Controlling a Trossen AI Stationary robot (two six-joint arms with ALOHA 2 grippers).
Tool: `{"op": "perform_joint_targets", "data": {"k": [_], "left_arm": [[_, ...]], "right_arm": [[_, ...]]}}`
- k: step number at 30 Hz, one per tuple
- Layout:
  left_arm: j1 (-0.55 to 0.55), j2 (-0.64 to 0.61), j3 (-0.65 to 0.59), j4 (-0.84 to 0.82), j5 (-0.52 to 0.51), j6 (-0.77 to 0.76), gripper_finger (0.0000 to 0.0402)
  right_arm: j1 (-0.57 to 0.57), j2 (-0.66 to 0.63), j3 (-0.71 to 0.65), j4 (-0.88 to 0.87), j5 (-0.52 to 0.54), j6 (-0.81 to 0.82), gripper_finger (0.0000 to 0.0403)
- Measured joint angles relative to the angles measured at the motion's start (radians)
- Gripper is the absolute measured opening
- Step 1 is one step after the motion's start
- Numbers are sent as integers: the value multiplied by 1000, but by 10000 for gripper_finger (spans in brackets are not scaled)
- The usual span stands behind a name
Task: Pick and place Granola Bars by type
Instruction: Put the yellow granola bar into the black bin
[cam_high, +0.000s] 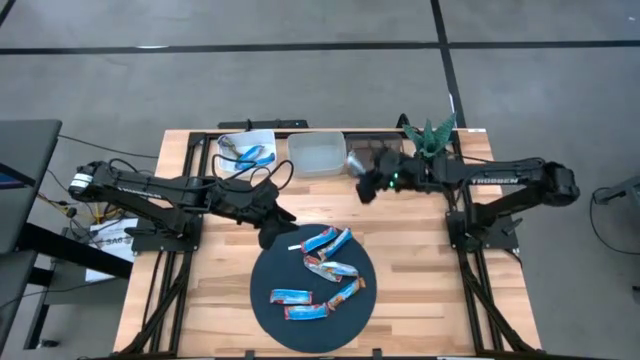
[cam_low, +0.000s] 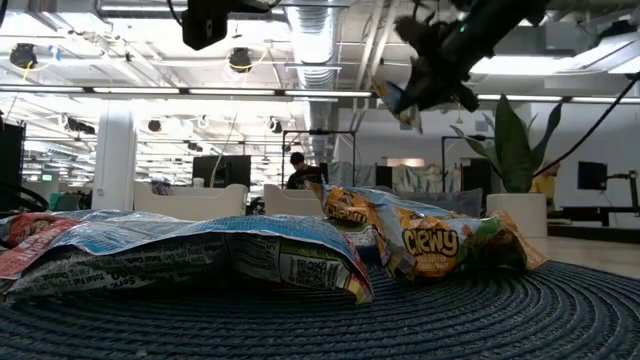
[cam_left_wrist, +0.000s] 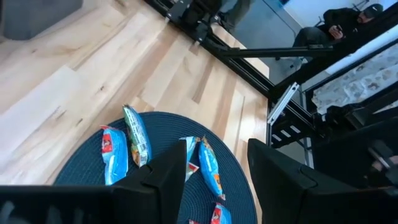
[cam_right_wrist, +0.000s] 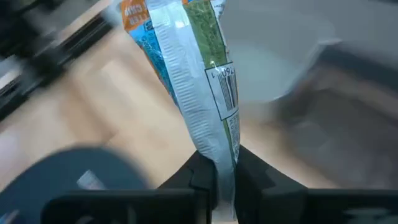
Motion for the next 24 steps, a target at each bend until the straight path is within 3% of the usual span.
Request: {"op": "perform_joint_targets", "data": {"k": [8, 16, 24], "left_arm": [[0, 0, 0, 0, -29, 0, 162], [0, 0, 0, 0, -35, 0, 162], [0, 0, 0, 0, -38, 5, 162]], "right_arm": [[-178, 9, 0, 0, 138, -2, 34], [-296, 7, 0, -9, 129, -2, 27], [-348, 7, 0, -26, 34, -11, 103]]}}
